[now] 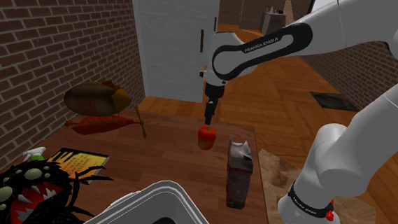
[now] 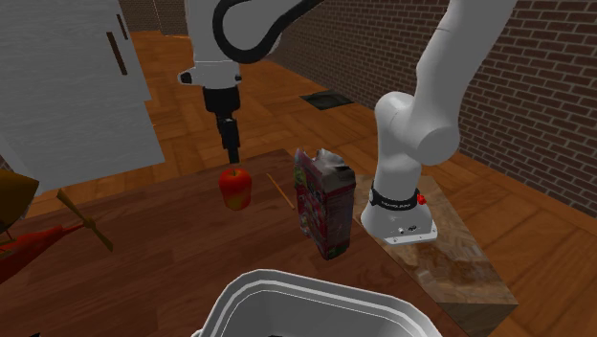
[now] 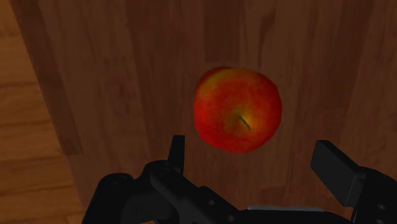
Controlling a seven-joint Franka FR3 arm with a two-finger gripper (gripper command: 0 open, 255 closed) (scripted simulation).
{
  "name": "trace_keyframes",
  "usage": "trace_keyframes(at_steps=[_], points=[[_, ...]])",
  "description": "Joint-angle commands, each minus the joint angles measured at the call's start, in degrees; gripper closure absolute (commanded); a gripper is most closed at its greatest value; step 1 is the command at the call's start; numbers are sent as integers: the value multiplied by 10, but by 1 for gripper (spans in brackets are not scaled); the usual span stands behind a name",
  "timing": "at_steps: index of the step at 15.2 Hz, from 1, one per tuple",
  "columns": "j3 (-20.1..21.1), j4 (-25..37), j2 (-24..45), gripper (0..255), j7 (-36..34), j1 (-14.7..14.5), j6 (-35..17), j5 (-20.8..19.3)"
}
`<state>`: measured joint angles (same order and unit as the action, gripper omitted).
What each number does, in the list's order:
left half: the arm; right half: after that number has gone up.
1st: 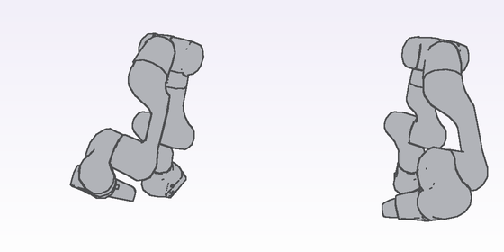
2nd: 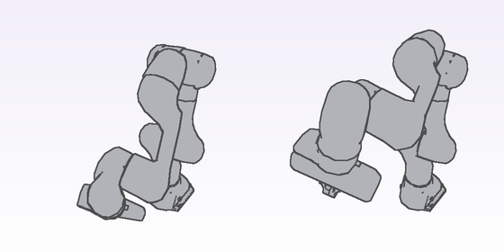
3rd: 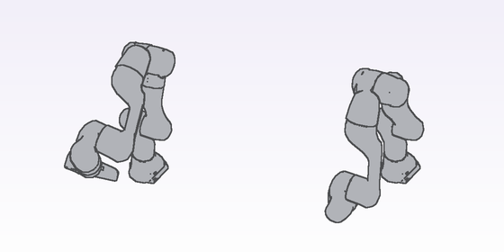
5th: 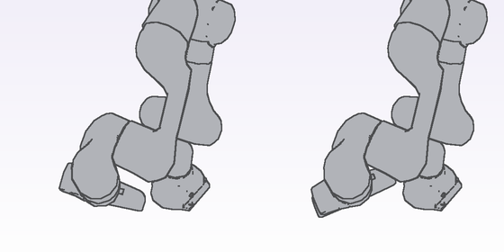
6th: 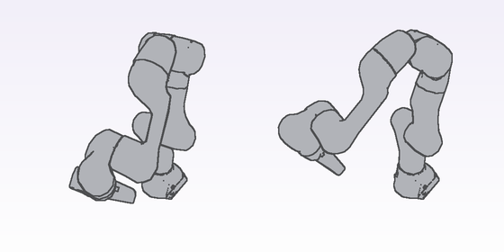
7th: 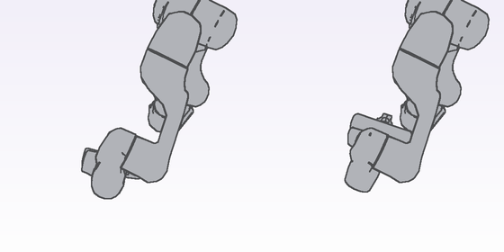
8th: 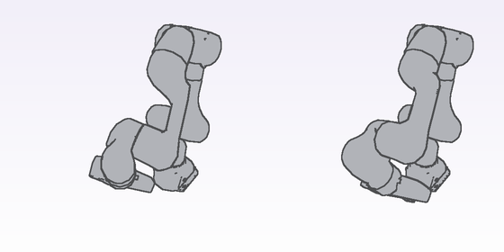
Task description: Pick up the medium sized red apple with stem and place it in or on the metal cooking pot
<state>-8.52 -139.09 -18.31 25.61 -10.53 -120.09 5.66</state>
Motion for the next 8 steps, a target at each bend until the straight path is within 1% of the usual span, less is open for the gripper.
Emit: trace_keyframes(at_steps=[1,2,8], points=[[-7,7,40,0,39,-15,-36,28],[-9,12,58,0,57,-21,-49,42],[-6,-11,84,0,65,-26,-98,55]])
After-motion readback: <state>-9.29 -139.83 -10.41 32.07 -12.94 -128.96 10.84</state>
